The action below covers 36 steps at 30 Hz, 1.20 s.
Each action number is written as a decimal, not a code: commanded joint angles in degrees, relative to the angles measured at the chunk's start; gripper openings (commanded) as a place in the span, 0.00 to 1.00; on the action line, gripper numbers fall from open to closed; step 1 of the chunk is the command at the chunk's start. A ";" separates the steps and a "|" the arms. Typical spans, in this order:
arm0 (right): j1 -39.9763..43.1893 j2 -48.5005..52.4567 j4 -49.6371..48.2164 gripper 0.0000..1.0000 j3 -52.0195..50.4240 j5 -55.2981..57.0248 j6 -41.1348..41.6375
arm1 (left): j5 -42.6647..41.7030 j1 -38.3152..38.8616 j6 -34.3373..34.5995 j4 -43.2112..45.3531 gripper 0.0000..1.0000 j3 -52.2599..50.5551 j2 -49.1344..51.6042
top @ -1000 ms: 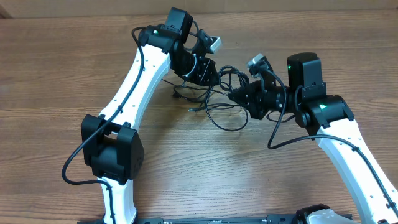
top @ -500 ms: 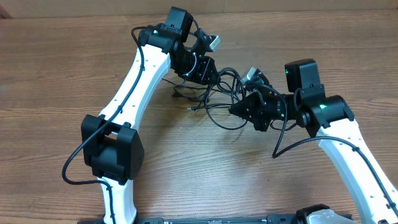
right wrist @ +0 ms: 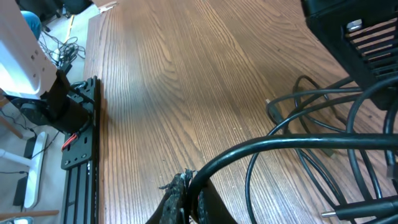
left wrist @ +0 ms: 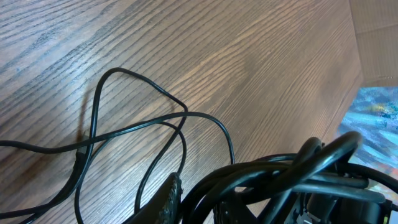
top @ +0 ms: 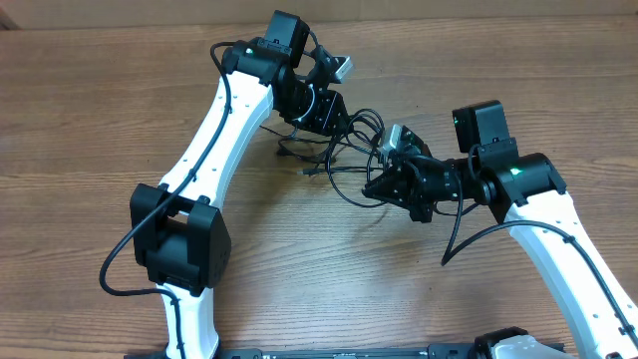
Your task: Untangle cables
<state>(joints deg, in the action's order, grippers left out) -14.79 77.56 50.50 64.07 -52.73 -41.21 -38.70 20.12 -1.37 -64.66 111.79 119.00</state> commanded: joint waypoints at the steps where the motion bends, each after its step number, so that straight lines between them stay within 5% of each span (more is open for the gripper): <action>1: -0.92 -1.27 1.62 0.04 1.14 -2.89 -4.09 | 0.83 -0.72 1.81 0.74 0.18 0.55 -0.94; 29: -1.99 4.17 11.69 0.04 -0.17 0.55 -5.11 | 1.66 -0.72 1.81 0.92 0.20 0.55 -0.94; 34: -1.86 4.17 7.58 0.49 -0.17 1.66 -0.17 | 1.66 -0.72 1.79 0.85 0.20 0.55 -0.94; 36: -1.86 4.17 4.98 0.52 -0.17 1.70 2.01 | 1.64 -0.72 1.81 0.85 0.20 0.55 -0.94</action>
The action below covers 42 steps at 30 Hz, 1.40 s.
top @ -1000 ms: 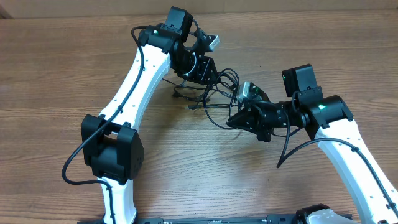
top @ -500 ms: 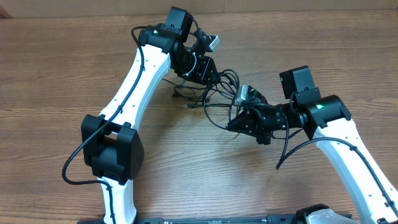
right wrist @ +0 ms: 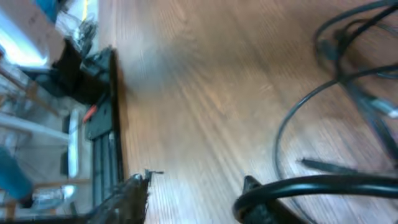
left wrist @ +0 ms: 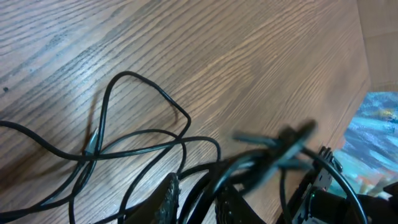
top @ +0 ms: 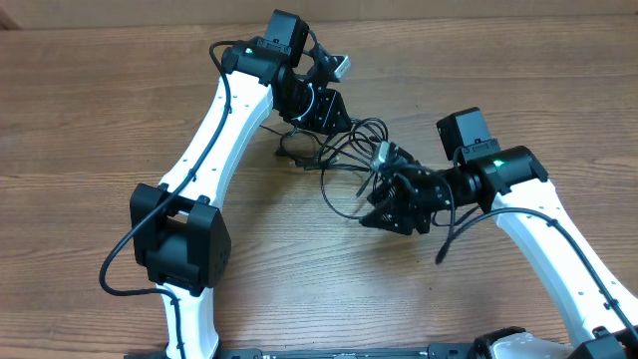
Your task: Untangle cables
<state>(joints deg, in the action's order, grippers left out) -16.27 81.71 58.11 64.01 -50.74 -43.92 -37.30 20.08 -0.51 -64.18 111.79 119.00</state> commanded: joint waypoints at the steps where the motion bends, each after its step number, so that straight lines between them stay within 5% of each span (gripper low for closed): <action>1: -0.37 0.02 -4.39 0.58 -0.11 -0.26 6.16 | 0.24 -0.68 0.96 0.35 0.20 0.55 -0.94; 5: -0.37 0.02 -14.14 0.92 -0.11 5.95 20.02 | 0.26 -0.68 0.92 -0.31 0.20 0.55 -0.94; 7: -0.37 0.02 -18.10 1.00 -0.11 12.85 29.40 | 0.24 -0.68 0.94 -0.50 0.20 0.55 -0.94; 14: -0.37 0.02 -20.50 1.00 -0.11 27.45 43.87 | 0.24 -0.68 0.94 -0.52 0.20 0.55 -0.94; 19: -0.37 0.02 -20.33 1.00 -0.11 29.05 45.09 | 0.31 -0.68 0.70 -0.52 0.22 0.55 -0.94; 20: -0.37 0.02 -20.28 1.00 -0.11 29.05 45.09 | 0.48 -0.66 0.70 -0.55 0.24 0.55 -0.94; 24: -0.39 0.33 -19.63 1.00 -0.11 28.76 50.75 | 12.11 -0.61 1.01 -1.97 0.60 0.50 -0.94; 28: -1.38 1.66 -18.84 1.00 -0.11 28.15 51.58 | 18.03 -0.61 1.01 -3.58 0.73 0.46 -0.92; 42: -4.04 5.09 -18.49 1.00 -0.11 27.12 52.92 | 19.89 -0.61 0.72 -5.88 0.85 0.44 -0.92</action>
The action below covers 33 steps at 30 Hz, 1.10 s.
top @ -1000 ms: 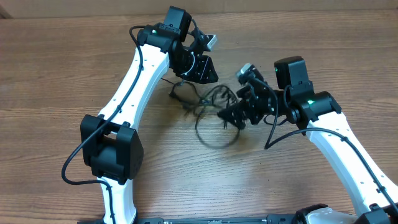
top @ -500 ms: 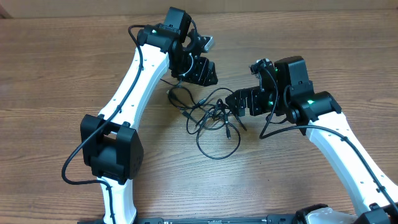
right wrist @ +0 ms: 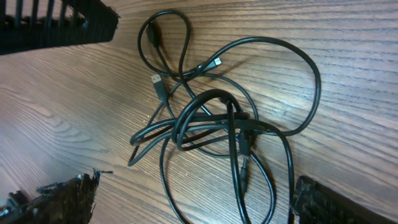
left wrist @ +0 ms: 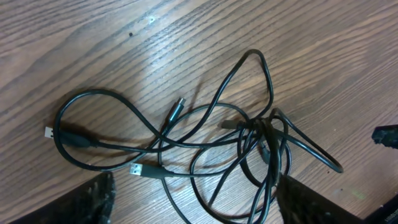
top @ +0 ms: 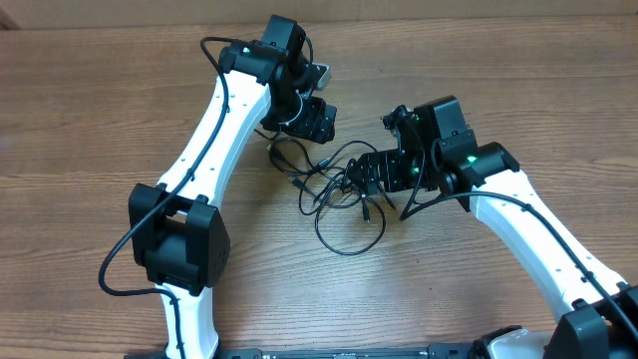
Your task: Untangle cables
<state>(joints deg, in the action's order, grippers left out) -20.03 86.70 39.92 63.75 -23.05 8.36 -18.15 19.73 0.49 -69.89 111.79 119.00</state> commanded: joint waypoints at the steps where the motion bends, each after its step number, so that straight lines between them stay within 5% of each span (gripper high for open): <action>1: -0.28 0.11 -0.44 1.00 0.15 -0.57 0.63 | 0.76 -0.26 -0.28 -0.20 0.86 0.42 -0.92; 16: -0.28 0.11 -0.35 1.00 0.15 -0.55 0.57 | 0.59 -0.09 3.65 -2.80 0.84 0.33 -0.92; 26: -0.26 0.11 1.31 1.00 0.15 -0.55 0.37 | 0.04 1.31 -7.13 -3.65 0.94 -4.09 -0.92; 33: -0.26 0.11 -0.50 1.00 0.15 -0.57 0.42 | -2.64 2.16 -22.91 -4.00 1.00 -11.98 -0.92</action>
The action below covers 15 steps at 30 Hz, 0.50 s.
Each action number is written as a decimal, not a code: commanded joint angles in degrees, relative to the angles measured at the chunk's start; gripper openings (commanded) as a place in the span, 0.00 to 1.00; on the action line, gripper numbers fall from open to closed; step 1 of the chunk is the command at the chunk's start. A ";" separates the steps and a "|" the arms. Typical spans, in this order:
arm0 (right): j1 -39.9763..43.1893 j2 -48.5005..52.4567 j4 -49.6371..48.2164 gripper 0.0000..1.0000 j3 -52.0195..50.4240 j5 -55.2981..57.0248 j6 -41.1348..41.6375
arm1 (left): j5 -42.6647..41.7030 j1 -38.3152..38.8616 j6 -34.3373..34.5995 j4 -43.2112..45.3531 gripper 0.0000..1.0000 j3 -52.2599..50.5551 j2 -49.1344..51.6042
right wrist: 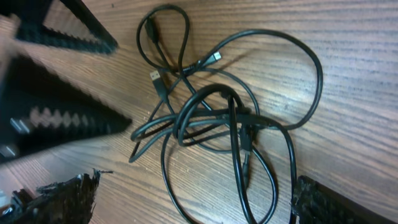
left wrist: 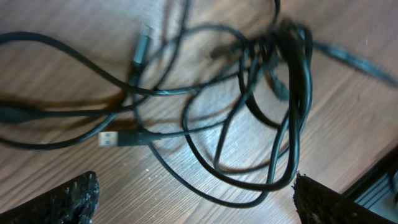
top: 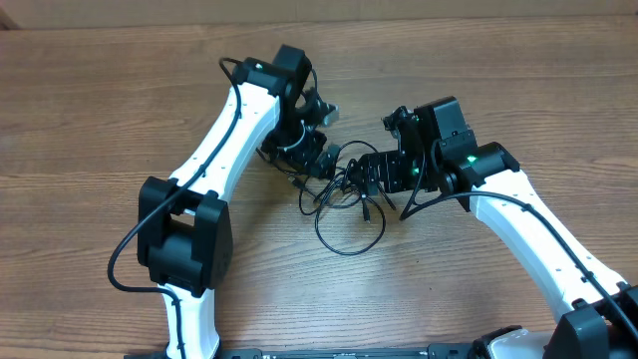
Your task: Untangle cables
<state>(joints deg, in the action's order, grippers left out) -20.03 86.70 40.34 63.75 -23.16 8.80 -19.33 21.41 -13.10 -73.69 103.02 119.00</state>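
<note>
A tangle of thin black cables (top: 344,194) lies flat on the wooden table, with loops spreading toward the front. My left gripper (top: 311,158) hangs open just over the tangle's back-left edge. In the left wrist view the left gripper (left wrist: 196,205) shows wide-apart fingertips (left wrist: 62,199) with cable loops (left wrist: 249,93) and a USB plug (left wrist: 112,138) under them. My right gripper (top: 367,175) stands open at the tangle's right side. In the right wrist view the right gripper (right wrist: 196,205) holds nothing, and the cables (right wrist: 230,118) lie below it.
Bare wooden table (top: 80,120) surrounds the tangle. The left arm's white link (top: 224,130) runs from the front left; the right arm's link (top: 538,239) runs from the front right. The left gripper's black fingers (right wrist: 62,118) intrude at the left of the right wrist view.
My left gripper has come forward and down from behind the tangle to just over its back-left edge, still open. The right arm and the cables have not moved.
At first both grippers were shut on cables, holding the bundle up between them. Then the right fingers stood apart while the left still held cable. After that both were open and the tangle lay on the table. Now the left gripper is close over it.
</note>
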 commanded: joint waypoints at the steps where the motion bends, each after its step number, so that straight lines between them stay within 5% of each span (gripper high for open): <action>1: -0.26 0.11 -1.11 1.00 0.15 -0.44 -0.02 | -1.46 0.48 -10.97 -0.20 1.00 -4.50 -0.92; 15: -0.26 0.13 -1.01 1.00 -0.04 0.09 1.70 | -14.75 0.48 -12.63 6.73 1.00 -8.07 -0.92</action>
<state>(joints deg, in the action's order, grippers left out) -20.03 86.70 39.55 63.75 -23.16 10.28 -30.30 21.67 -24.45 -67.16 95.26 119.00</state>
